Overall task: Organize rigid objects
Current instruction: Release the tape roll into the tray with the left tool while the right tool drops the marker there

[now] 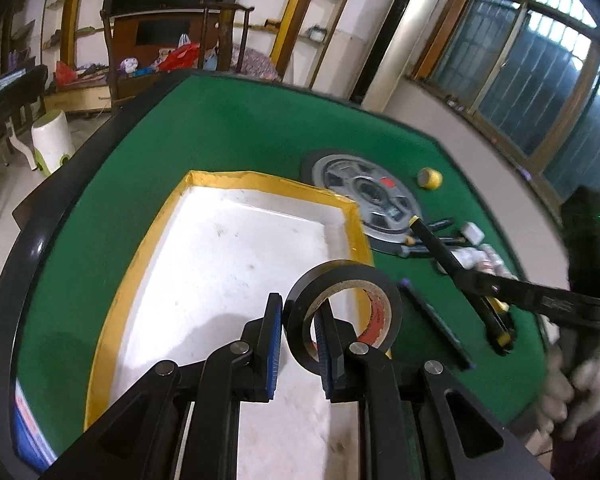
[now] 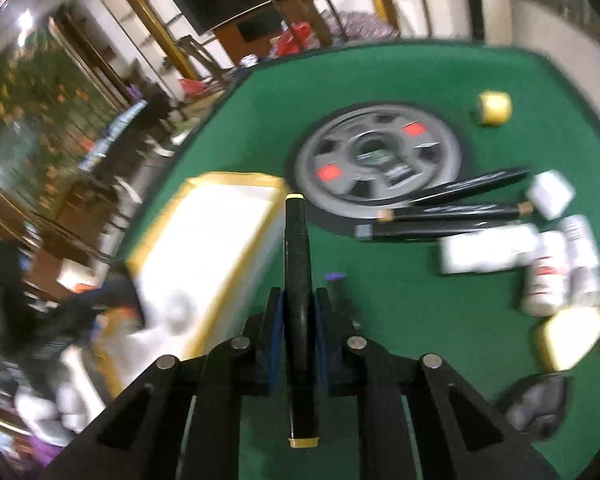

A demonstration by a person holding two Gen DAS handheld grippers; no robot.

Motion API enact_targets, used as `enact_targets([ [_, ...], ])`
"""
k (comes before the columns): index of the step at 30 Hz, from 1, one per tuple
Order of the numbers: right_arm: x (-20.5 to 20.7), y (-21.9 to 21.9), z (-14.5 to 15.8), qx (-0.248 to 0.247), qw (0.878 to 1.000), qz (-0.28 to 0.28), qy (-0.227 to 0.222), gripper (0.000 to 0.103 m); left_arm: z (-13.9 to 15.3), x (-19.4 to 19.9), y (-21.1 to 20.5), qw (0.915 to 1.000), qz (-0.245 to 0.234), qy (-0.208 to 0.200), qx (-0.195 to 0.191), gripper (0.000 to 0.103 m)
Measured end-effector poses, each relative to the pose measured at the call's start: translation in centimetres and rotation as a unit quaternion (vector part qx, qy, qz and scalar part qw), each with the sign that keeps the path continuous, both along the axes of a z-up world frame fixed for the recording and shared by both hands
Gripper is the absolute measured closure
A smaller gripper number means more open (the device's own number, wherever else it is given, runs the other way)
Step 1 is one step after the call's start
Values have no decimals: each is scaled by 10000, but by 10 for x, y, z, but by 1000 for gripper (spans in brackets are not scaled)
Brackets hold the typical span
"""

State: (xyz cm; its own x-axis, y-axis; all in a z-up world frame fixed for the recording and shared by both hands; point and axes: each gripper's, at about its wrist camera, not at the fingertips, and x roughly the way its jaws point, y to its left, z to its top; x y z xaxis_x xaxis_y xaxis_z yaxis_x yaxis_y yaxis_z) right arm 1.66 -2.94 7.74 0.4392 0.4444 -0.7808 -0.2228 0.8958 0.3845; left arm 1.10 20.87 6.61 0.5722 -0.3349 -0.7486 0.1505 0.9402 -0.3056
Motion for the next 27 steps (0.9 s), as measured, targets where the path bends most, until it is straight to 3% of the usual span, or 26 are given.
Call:
enact_targets([
  [4,21,36,-7,478,9982,67,347,89,-15,40,0,9995,66,301,-88,88],
  [12,58,80,-24,34,9987,-334,378,89,-45,82,0,9977,340,530,-258,87],
  [15,64,86,-28,-13,9983,-343,463,89,-51,86,3,9966,345,569,-491,78],
  [19,64,91,-34,-134,9981,-293,527,88,-55,84,16,9928,397,564,-980,49],
  [27,55,86,-28,-101,9989,-402,220,83,-67,68,40,9834,800,765,-1438,49],
])
